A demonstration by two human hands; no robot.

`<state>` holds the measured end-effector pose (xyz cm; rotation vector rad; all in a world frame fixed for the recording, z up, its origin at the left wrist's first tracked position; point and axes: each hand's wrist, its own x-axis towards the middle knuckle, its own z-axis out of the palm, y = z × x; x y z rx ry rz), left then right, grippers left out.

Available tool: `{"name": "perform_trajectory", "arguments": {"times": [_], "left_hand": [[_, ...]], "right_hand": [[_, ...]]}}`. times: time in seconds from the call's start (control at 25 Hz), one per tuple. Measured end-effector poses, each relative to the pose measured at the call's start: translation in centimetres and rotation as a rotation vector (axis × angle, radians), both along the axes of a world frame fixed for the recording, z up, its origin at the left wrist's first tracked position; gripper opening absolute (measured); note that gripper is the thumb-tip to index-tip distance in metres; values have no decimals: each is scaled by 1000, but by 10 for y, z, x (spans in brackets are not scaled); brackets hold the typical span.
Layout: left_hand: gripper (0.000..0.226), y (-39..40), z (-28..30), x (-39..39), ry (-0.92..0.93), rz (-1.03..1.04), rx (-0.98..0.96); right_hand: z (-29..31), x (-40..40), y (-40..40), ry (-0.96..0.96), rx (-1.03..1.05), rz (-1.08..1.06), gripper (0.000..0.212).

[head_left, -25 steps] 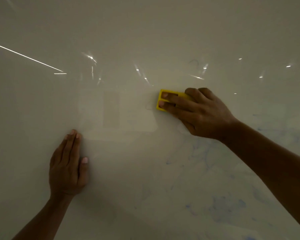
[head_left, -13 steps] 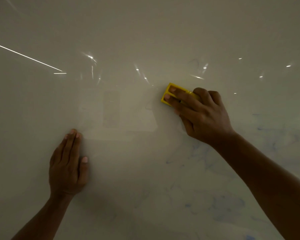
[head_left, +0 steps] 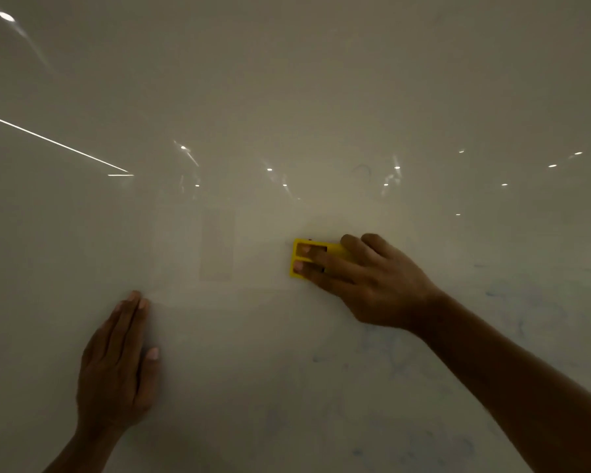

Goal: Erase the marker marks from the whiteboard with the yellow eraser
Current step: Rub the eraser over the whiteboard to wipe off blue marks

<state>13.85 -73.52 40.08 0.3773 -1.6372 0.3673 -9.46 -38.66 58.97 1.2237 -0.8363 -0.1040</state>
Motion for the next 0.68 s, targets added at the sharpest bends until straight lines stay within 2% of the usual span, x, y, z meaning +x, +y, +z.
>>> {"name": "perform_trajectory", "arguments": {"times": [0.04, 0.16, 0.2, 0.32, 0.36, 0.48, 0.52, 0.6, 0.64, 0.68], "left_hand": [[66, 0, 0, 0, 0, 1, -4], [66, -4, -1, -1, 8, -4, -25], [66, -5, -2, -1, 12, -3, -31], [67, -7, -2, -3, 13, 10, -30], [67, -6, -2, -2, 16, 7, -27], [67, -5, -3, -3, 33, 10, -25], [67, -3, -3, -4, 33, 5, -21], [67, -3, -3, -3, 28, 2, -9], [67, -3, -3, -2, 28, 1, -9], [67, -4, -3, -2, 31, 1, -12]], "right_hand": [[7, -2, 4, 4, 4, -10, 52], [6, 3, -4, -292, -279, 74, 56], [-2, 7, -14, -306, -285, 86, 56], [-15, 15, -24, -112, -84, 5, 55], [-11, 14, -21, -109, -108, -1, 57], [-16, 20, -30, -322, -327, 73, 59], [-23, 24, -38, -302, -276, 73, 57], [-29, 27, -41, -133, -83, 14, 53], [-23, 22, -35, -92, -53, -3, 53], [-14, 17, -29, -133, -116, 6, 54]]}}
